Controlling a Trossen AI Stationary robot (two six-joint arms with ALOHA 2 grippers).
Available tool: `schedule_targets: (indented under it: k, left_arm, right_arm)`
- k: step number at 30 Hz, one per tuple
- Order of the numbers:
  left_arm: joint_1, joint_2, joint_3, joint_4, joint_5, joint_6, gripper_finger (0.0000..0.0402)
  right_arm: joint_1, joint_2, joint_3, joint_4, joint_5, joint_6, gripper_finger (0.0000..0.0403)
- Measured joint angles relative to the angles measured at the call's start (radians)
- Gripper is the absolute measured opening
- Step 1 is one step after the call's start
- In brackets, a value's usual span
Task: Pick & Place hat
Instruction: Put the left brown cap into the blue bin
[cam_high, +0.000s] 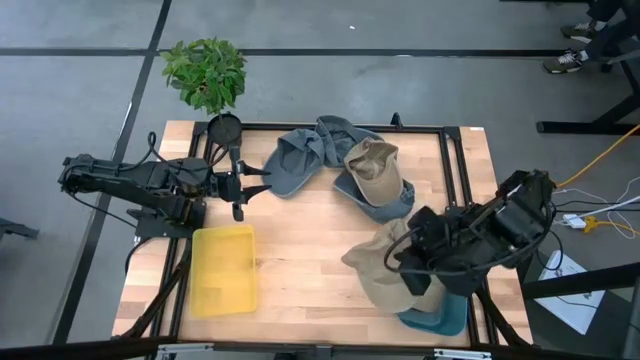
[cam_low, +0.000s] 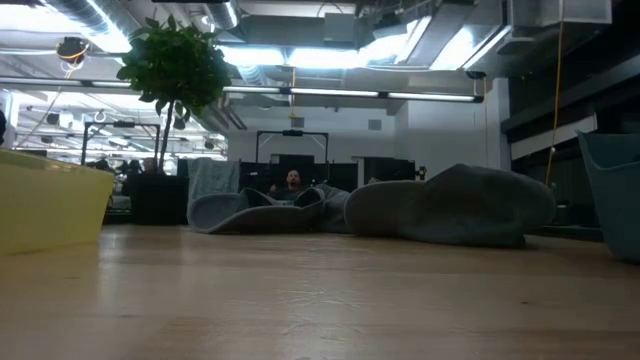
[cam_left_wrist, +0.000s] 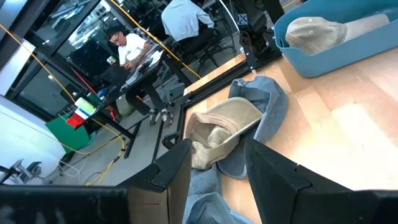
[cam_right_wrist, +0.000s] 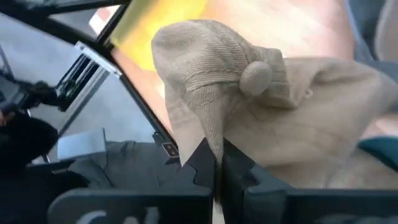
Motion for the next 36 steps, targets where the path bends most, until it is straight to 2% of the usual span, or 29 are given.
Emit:
schedule_targets:
  k: [3,8,14,16,21,26,28,33,36]
  left_arm:
    - [0.0,0.0,0.0,0.0,0.0,0.0,0.0144]
    - [0.0,0.0,0.0,0.0,0.0,0.0,0.0142]
    - [0.0,0.0,0.0,0.0,0.0,0.0,0.0141]
    - [0.0,0.0,0.0,0.0,0.0,0.0,0.0141]
    - [0.0,0.001,0.0,0.0,0.0,0.0,0.0141]
    - [0.0,0.004,0.0,0.001,0.0,0.0,0.0141]
    - [0.0,0.004,0.0,0.001,0.0,0.0,0.0141]
    - [0.0,0.004,0.0,0.001,-0.001,0.0,0.0141]
    - [0.0,0.004,0.0,0.001,-0.001,0.001,0.0141]
  right_arm:
    - [0.0,-0.076,-0.145,-0.001,-0.061,0.099,0.0005]
    - [0.002,-0.193,-0.411,-0.004,-0.244,0.293,0.0007]
    - [0.035,-0.259,-0.49,-0.004,-0.45,0.45,0.0007]
    - [0.046,-0.266,-0.49,-0.001,-0.464,0.495,0.0007]
    - [0.045,-0.248,-0.49,-0.002,-0.38,0.509,0.0007]
    - [0.025,-0.214,-0.505,0.001,-0.379,0.539,0.0007]
    - [0.019,-0.214,-0.543,0.0,-0.407,0.58,0.0008]
    - [0.018,-0.217,-0.655,-0.003,-0.567,0.633,0.0008]
    - [0.018,-0.22,-0.71,-0.002,-0.608,0.644,0.0008]
